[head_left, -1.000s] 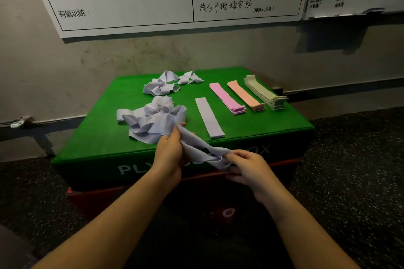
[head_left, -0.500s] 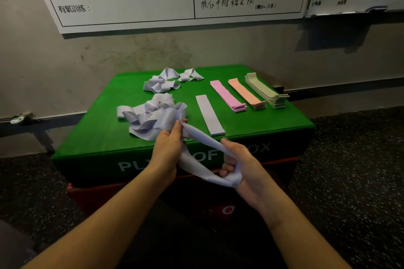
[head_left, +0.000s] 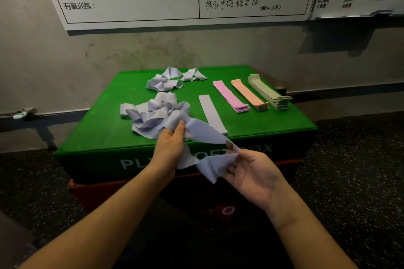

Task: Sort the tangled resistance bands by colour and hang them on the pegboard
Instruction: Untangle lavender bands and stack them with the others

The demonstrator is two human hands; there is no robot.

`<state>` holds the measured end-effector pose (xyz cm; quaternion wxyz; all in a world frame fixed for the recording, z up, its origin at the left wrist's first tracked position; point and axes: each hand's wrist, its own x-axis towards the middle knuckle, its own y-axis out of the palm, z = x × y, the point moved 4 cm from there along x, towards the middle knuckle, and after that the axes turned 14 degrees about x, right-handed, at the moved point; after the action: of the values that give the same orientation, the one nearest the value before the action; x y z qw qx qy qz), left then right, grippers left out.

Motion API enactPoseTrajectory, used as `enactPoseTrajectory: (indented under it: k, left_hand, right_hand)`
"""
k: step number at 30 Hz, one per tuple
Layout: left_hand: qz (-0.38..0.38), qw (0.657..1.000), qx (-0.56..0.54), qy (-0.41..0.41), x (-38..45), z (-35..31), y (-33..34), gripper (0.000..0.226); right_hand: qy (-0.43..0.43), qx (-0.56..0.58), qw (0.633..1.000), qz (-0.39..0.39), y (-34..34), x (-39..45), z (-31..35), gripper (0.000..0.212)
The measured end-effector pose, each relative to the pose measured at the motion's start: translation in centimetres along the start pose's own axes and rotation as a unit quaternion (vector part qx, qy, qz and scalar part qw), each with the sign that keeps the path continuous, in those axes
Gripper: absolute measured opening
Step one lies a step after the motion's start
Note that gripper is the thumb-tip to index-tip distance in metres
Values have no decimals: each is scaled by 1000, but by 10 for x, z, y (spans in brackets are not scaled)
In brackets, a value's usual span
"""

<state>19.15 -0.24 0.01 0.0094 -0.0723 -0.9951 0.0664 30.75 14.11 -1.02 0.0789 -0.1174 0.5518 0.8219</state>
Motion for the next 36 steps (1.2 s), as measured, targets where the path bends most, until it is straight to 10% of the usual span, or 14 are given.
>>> enactPoseTrajectory:
  k: [5, 10, 16, 21, 28, 36]
  left_hand:
    - [-20, 1000, 10, 10, 3, 4, 0, 32]
    - [-19, 998, 15, 60, 5, -4, -4, 33]
    - [-25, 997, 34, 59, 4, -9, -10, 20]
    - [-29, 998, 41, 48, 7, -3, -11, 26]
    - [-11, 999, 16, -38, 11, 16, -12, 19]
    - [-38, 998, -25, -38, 15, 7, -17, 19]
  right_hand:
    - [-10, -83, 996, -10, 6, 1, -6, 25]
    - [-131, -470, 865, -122, -9, 5, 4, 24]
    - [-141, -400, 899, -109, -16, 1, 13, 12]
    - [-84, -131, 987, -37, -10, 2, 12, 17]
    - [-20, 111, 993, 29, 9, 3, 17, 29]
    - [-40, -270, 962, -22, 4, 6, 6, 35]
